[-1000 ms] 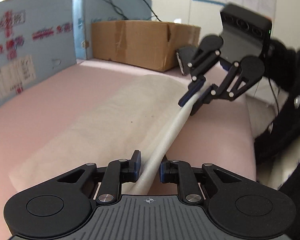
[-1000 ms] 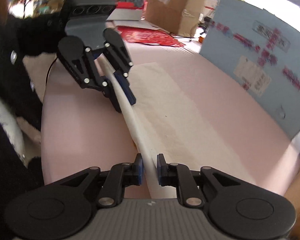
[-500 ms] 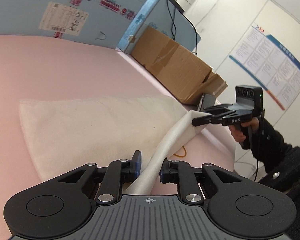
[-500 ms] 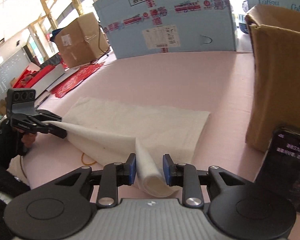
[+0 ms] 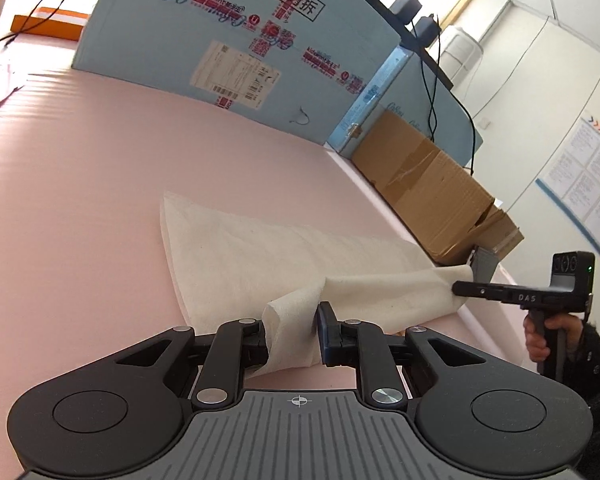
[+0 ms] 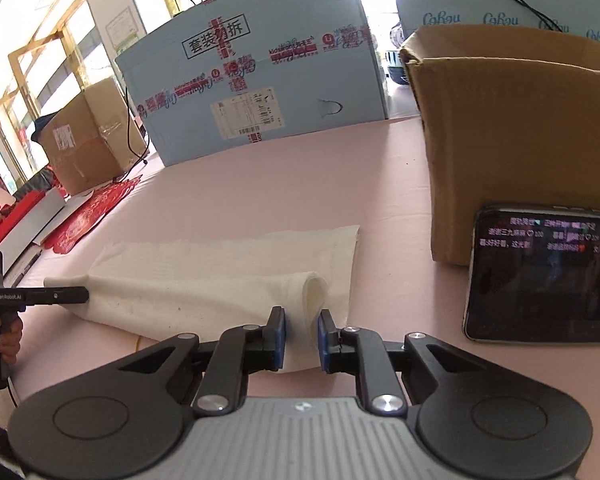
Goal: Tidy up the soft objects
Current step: 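Lay the second fold down and open both grippers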
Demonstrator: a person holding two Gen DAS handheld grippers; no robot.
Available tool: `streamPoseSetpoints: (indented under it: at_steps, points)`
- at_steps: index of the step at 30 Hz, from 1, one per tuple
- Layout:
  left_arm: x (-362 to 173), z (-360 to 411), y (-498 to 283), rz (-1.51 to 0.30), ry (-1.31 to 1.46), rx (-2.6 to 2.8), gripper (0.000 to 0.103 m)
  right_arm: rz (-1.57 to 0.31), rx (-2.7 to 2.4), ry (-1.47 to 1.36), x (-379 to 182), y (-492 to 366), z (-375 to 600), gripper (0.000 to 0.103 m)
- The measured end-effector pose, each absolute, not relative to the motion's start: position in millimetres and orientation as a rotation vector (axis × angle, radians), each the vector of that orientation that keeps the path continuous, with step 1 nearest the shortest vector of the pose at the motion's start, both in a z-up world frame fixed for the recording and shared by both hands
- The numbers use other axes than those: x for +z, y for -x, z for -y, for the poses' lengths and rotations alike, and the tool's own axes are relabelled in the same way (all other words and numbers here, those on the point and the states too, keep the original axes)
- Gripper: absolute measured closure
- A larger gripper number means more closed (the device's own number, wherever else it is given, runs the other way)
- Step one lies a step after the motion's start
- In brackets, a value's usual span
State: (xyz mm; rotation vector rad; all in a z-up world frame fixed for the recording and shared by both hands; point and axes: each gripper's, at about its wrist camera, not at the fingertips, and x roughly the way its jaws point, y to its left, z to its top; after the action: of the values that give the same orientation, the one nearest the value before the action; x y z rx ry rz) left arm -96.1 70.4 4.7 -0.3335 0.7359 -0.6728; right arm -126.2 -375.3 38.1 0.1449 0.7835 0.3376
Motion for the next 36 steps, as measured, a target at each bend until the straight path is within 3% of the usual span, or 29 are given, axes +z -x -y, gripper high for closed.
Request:
streamPoseSetpoints:
  at_steps: [7, 9, 11, 14, 17, 22, 26, 30, 36]
  points:
    - [15, -37, 111, -0.672, 0.026, -0.581, 0.080, -0.705, 0.067, 0.277, 33, 142, 327, 0.082]
    - [18, -24, 117, -0.640, -0.096, -0.550, 0.077, -0.621, 0.012, 0.354, 37, 151, 316, 0.074]
    - [18, -19, 119, -0.619, -0.158, -0.540, 0.076, -0.522, -0.038, 0.380, 44, 159, 309, 0.059]
    - [20, -17, 120, -0.607, -0.194, -0.542, 0.076, -0.342, -0.039, 0.384, 58, 172, 292, 0.050]
    - [21, -16, 122, -0.593, -0.228, -0.552, 0.076, -0.286, 0.107, 0.321, 65, 173, 272, 0.040]
    - [22, -15, 123, -0.578, -0.269, -0.582, 0.076, -0.260, 0.350, 0.318, 62, 163, 223, 0.040]
    - [21, -23, 120, -0.581, -0.216, -0.617, 0.076, -0.451, 0.385, 0.319, 40, 126, 205, 0.045]
    - [20, -32, 115, -0.595, -0.140, -0.644, 0.076, -0.672, 0.343, 0.024, 37, 97, 241, 0.050]
    - [17, -41, 107, -0.621, -0.064, -0.660, 0.074, -0.698, 0.174, 0.056, 23, 117, 283, 0.049]
